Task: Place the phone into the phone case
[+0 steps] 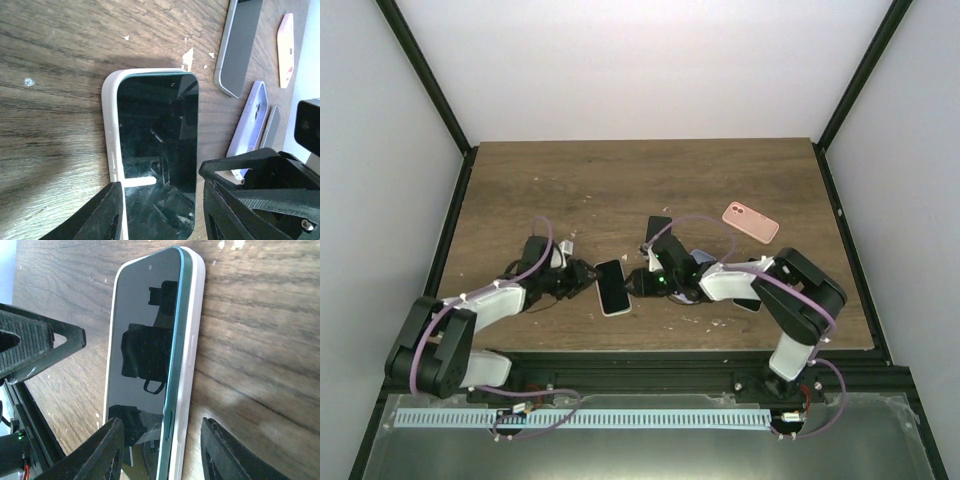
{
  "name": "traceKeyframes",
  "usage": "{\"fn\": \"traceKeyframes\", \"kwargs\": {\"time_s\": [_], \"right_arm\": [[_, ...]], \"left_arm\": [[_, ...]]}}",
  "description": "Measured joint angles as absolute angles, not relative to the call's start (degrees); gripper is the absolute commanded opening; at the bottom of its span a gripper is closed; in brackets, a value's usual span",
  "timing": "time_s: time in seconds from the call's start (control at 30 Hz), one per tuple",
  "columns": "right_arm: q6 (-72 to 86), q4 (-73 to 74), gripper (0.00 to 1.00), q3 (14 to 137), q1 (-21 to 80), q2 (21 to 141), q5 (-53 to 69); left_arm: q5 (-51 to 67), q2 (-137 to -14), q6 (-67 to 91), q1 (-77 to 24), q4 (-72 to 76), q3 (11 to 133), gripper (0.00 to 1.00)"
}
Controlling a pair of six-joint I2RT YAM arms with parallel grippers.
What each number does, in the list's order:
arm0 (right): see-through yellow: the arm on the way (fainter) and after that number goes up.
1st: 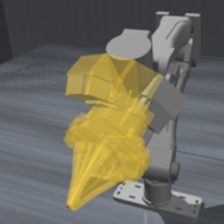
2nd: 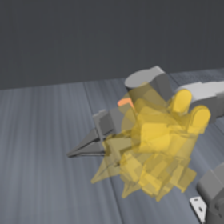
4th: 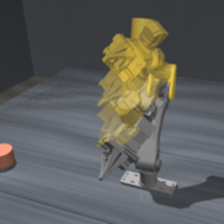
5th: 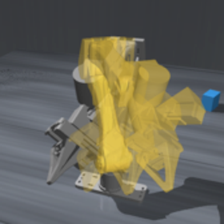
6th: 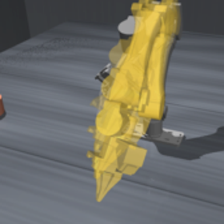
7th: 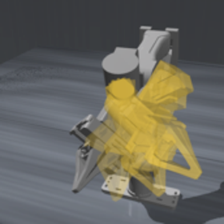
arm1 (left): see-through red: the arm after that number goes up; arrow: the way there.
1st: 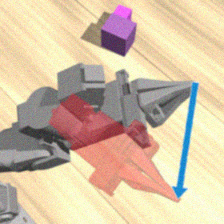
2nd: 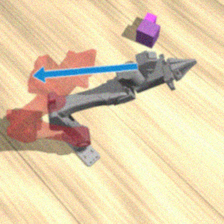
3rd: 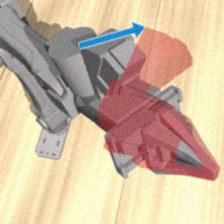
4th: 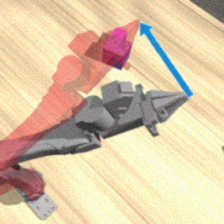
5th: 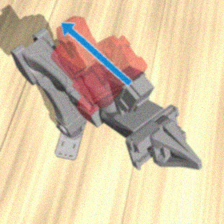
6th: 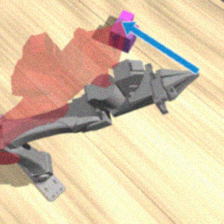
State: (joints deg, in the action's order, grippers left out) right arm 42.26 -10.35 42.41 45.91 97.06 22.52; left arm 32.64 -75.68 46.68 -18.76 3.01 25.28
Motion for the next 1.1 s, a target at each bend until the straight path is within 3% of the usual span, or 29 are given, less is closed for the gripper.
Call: {"fn": "traceKeyframes", "kwargs": {"time_s": [0.4,0.77,1.1], "right_arm": [[44.5,-15.5,0.57,46.1,45.9,103.8,26.0],[48.9,-18.5,0.58,46.4,45.7,105.2,29.9],[53.7,-23.3,0.59,46.4,45.1,105.2,31.4]], "left_arm": [[34.8,-79.8,46.5,-18.4,6.4,22.7,0.43],[36.4,-81.4,48.1,-18.2,12.0,20.1,0.39],[36.3,-79.1,49.3,-18.2,12.7,18.3,0.44]]}}
